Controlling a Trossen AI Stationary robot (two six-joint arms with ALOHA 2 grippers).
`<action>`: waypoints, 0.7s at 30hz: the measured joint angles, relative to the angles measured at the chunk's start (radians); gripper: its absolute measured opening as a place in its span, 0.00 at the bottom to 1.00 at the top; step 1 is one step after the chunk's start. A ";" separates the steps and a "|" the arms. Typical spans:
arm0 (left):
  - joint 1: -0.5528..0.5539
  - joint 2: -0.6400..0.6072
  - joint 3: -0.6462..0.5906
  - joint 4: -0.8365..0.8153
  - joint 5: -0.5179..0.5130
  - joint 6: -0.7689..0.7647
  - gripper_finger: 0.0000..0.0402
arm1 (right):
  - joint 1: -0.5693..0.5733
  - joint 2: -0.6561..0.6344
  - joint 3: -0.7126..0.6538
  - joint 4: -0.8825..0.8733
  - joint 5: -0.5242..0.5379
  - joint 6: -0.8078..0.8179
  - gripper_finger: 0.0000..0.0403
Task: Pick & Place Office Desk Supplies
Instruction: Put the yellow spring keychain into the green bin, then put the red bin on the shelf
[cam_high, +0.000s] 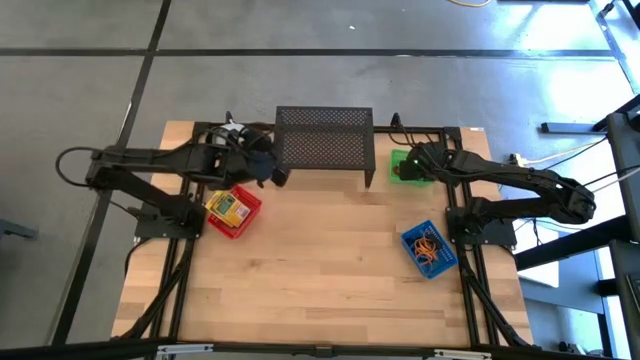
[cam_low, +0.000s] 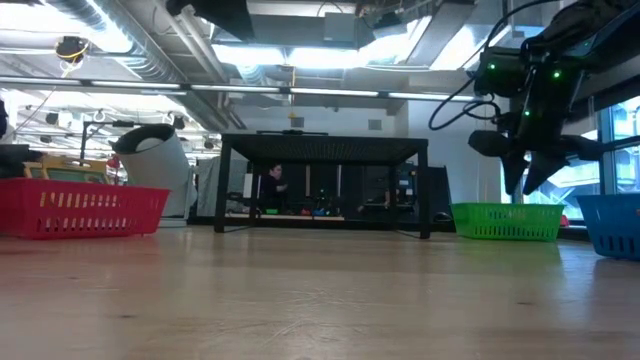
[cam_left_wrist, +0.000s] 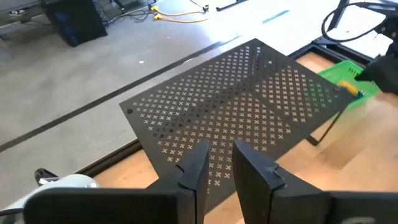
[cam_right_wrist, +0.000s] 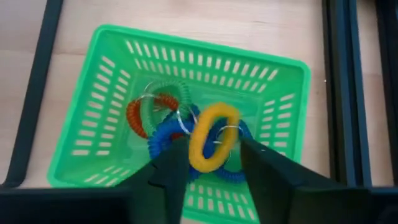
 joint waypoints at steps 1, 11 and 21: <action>0.002 -0.005 0.000 0.000 0.000 0.000 0.17 | 0.000 0.000 0.000 0.001 -0.004 -0.009 0.38; 0.037 -0.024 0.000 -0.281 0.415 -0.033 0.30 | 0.000 0.000 0.000 0.000 -0.049 -0.075 0.59; 0.033 0.020 -0.126 -0.562 0.755 -0.233 0.46 | 0.000 0.000 0.028 0.005 -0.051 -0.128 0.58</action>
